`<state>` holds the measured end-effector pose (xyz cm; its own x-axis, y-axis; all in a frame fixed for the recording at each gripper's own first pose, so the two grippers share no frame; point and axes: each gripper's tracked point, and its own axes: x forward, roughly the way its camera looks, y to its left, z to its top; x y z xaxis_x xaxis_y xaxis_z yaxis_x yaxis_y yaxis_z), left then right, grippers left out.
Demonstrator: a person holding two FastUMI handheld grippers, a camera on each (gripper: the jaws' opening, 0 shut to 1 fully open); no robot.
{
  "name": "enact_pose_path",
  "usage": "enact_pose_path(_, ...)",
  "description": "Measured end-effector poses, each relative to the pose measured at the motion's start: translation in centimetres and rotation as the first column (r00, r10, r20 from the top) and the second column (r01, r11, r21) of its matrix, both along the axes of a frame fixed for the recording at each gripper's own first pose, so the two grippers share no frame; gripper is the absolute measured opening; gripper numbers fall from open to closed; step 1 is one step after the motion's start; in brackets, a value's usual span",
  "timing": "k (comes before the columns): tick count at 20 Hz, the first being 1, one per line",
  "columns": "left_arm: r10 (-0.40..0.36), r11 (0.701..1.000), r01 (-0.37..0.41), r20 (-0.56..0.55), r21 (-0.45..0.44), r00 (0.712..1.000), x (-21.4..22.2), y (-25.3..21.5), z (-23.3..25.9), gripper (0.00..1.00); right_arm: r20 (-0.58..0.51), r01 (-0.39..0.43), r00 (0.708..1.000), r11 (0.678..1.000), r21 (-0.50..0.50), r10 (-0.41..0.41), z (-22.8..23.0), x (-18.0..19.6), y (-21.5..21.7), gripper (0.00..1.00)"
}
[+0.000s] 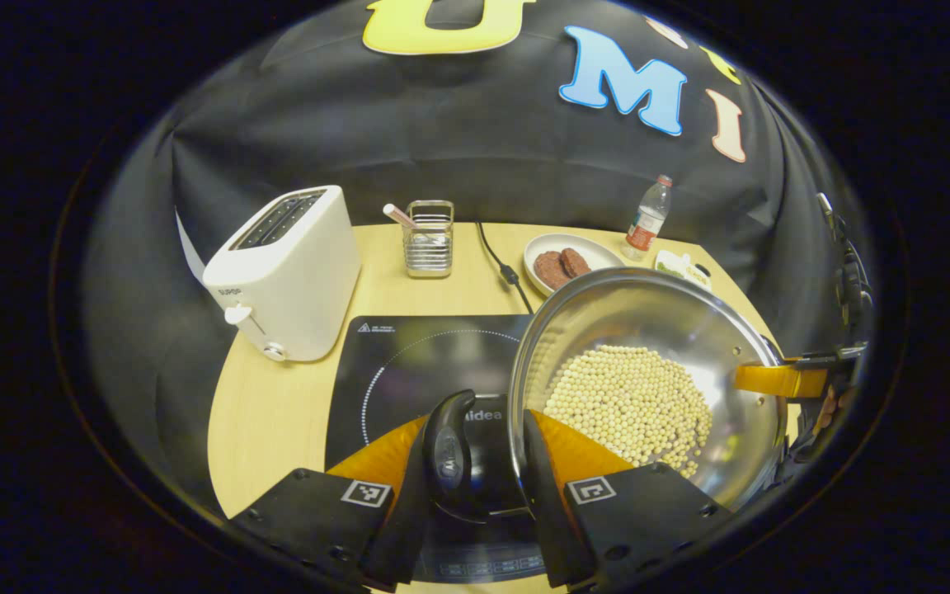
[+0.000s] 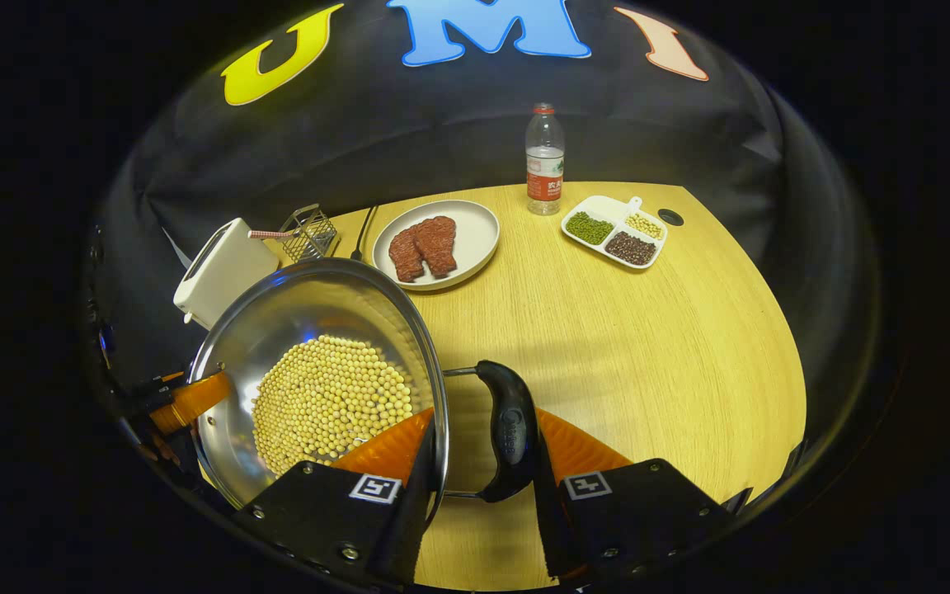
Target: First push the handle of the pot to place it horizontally, then grasp the pot with both hands and set it on the induction cooktop.
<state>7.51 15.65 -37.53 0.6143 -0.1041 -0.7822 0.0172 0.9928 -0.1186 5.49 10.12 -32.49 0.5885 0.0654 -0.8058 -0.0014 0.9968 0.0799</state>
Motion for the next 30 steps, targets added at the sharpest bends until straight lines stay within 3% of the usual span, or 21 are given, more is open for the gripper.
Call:
enact_pose_path(17,0.028,1.0,-0.029,-0.03,-0.007,0.999,0.1,8.5,-2.4,0.64,-0.016,-0.045,0.999,0.999,-0.001,0.045,-1.5,1.9,7.7,0.57)
enact_pose_path(30,0.012,1.0,-0.012,-0.025,0.004,1.0,1.0,12.3,-4.0,0.64,-0.024,-0.027,0.999,1.0,-0.008,0.027,-2.8,2.2,11.4,0.57)
